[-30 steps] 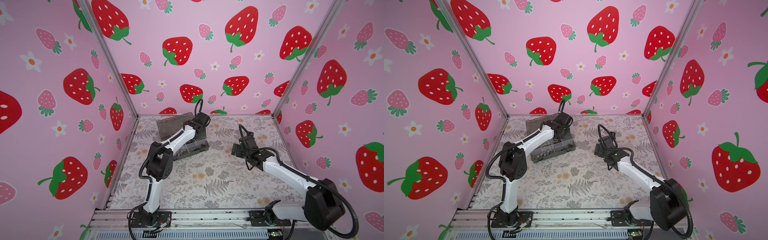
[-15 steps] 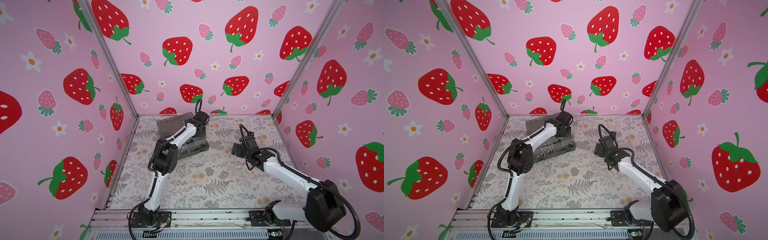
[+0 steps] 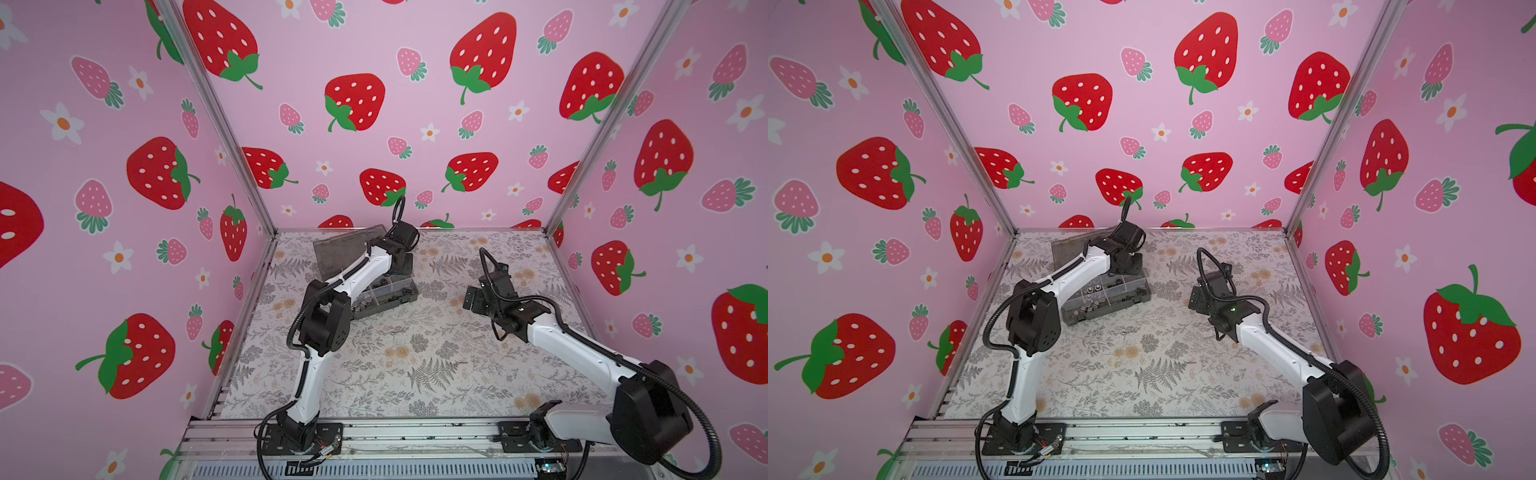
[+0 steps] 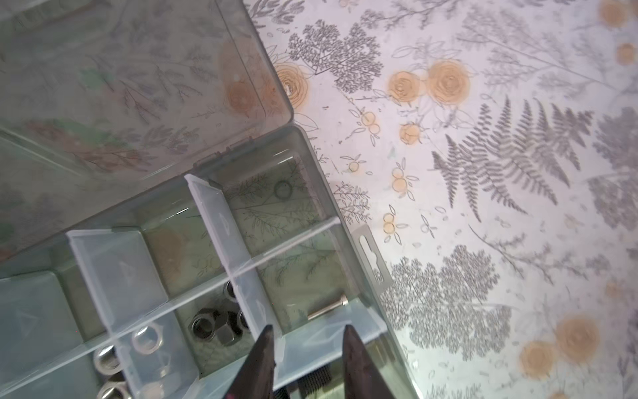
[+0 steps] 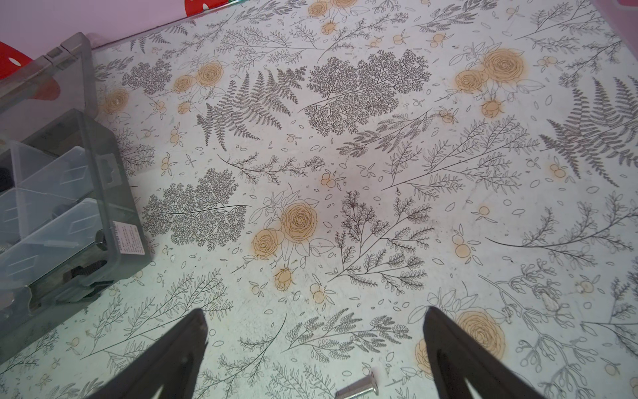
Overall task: Sort the screws and nuts into containers
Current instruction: Place the screw into the container.
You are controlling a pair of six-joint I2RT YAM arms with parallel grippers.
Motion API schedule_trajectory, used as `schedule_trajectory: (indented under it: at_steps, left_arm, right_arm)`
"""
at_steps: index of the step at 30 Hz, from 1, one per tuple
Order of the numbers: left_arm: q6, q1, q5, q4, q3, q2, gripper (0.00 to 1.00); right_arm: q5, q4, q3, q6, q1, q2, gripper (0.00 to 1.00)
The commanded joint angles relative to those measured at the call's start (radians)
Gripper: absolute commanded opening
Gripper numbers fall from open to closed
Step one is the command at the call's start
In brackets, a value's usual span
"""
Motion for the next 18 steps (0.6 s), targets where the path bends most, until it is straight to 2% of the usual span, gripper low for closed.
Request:
schedule_trajectory:
  at_steps: [1,6,10,14,18]
  left_arm:
    - [0.073,-0.051,0.007,0.042,-0.132,-0.158,0.4]
    - [0.139,-0.118,0.008,0.145,-0.436,-0.351,0.41]
    - [0.172,-0.176,0.029,0.159,-0.621,-0.451,0.4]
    - [0.242,-0.209,0.109,0.131,-0.711,-0.462,0.38]
    - [0.299,-0.213,0.089,0.137,-0.752,-0.44,0.37]
  right_arm:
    - [0.016,0.004,0.005,0.015,-0.007,-0.026,1.0]
    - [0.019,-0.005,0.005,0.015,-0.007,-0.032,1.0]
    - [0.032,-0.017,-0.002,0.02,-0.007,-0.051,1.0]
    - [0.035,-0.019,-0.012,0.028,-0.007,-0.064,1.0]
    - [0.029,-0.017,-0.013,0.038,-0.007,-0.059,1.0]
